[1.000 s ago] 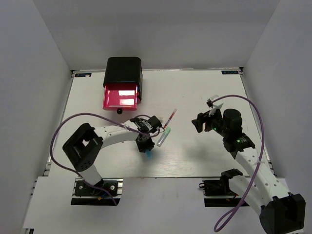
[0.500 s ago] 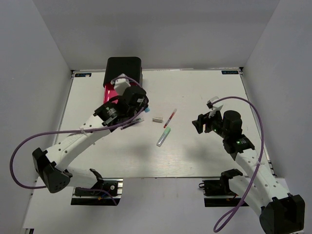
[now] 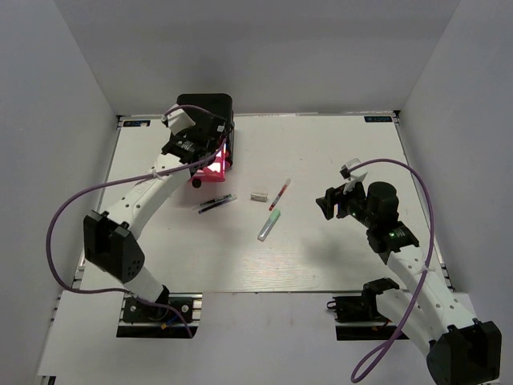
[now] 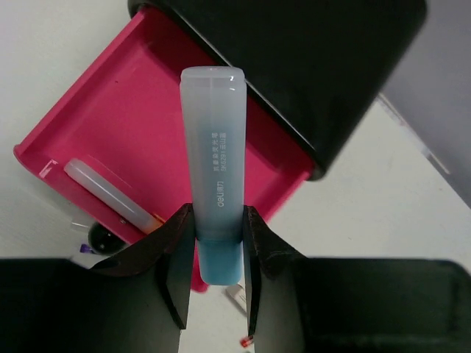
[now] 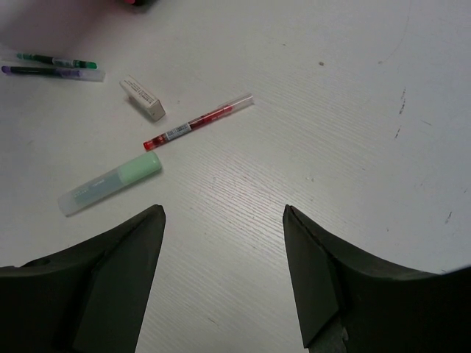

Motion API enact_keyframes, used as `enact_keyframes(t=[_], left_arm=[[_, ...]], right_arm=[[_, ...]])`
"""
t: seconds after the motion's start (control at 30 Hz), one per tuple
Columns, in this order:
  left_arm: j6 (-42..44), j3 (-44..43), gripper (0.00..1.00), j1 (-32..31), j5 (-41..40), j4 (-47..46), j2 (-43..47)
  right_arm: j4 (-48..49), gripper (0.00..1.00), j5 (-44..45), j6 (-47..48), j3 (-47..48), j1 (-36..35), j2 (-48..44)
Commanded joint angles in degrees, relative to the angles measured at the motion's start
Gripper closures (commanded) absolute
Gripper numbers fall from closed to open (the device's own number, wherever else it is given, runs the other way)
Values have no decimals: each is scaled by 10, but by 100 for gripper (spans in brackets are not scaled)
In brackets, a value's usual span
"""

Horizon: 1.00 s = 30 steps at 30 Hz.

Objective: Sort the stationery into containers
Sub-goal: Place the pen in the drawer.

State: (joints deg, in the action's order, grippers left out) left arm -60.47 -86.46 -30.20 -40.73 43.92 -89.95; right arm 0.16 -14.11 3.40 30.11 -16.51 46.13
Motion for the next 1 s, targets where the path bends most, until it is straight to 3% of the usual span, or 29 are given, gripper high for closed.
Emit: enact_keyframes(t=[0.0,0.1,0.27,0.43,0.63,0.73,0.77,0.83,0.87,0.9,0.93,0.97], left_arm=[[-6,-24,93,20,6,4,-18],[-6,-9,86,35,20,-10,-23],[-6,15,51,46,50,-39,-31],[-1,15,36,57,55,-33,-42],[10,15,37,62,72,-33,-21],[67,22,62,62,99,-52,4],[88,31,79,62,110,-63,16],[162,83,89,62,163,-93,72],[190,107,90,62,182,-127,98],[234,159,90,62,197,-143,153],[256,188,88,62,238,-160,184],[273,244,76,62,255,-187,214]], right_arm=[[26,29,-2,3,-2,3,-11],[28,29,-1,3,-1,1,-14],[27,29,-2,4,-2,3,-14],[27,29,-2,5,-3,2,-12],[28,29,-10,15,-6,3,-10],[29,29,-69,55,-11,0,-11],[27,30,-88,93,-15,-1,-11],[9,36,-179,185,-28,-3,-7],[4,40,-206,210,-30,-2,-5],[-23,44,-287,237,-31,-5,2],[-55,54,-317,334,-21,-6,19],[-73,56,-346,369,-17,-7,37]])
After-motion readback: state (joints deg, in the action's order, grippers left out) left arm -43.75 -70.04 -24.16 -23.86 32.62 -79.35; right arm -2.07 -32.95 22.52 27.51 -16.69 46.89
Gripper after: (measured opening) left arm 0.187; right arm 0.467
